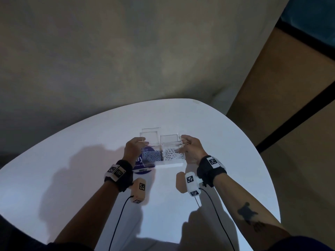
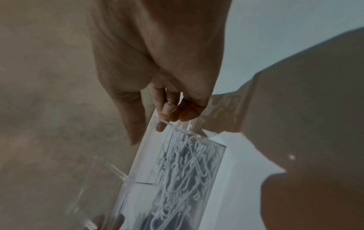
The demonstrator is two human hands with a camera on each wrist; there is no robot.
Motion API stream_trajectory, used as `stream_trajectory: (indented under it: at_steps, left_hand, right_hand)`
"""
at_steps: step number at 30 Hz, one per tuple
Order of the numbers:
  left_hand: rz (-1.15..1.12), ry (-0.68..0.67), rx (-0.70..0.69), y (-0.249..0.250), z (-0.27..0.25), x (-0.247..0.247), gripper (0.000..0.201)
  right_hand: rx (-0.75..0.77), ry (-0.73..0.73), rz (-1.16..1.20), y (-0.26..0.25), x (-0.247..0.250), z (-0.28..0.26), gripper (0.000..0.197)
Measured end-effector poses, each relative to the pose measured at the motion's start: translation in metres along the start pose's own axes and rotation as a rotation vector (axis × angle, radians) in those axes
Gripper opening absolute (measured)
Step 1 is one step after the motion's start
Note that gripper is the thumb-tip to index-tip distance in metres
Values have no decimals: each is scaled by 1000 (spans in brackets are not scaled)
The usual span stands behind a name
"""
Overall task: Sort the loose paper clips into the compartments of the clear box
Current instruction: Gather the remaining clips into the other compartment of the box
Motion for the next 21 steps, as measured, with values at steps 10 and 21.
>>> stream_trajectory:
  at_steps: [10, 21]
  left_hand:
    - [310, 34, -283, 26, -31, 16, 19]
    - [372, -54, -407, 27, -45, 10, 37]
  right_hand:
    - [133, -44, 86, -4, 10, -17, 11]
    - [257, -40, -435, 11, 12, -38, 34]
Point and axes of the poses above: each hand's wrist, its own z-axis towards the middle knuckle, its own x-axis out of the back of the hand, y = z × x, the point moved 10 cm from there along z, towards the middle knuckle, and after that the axes turned 14 degrees about -x, right-handed, at the moved point
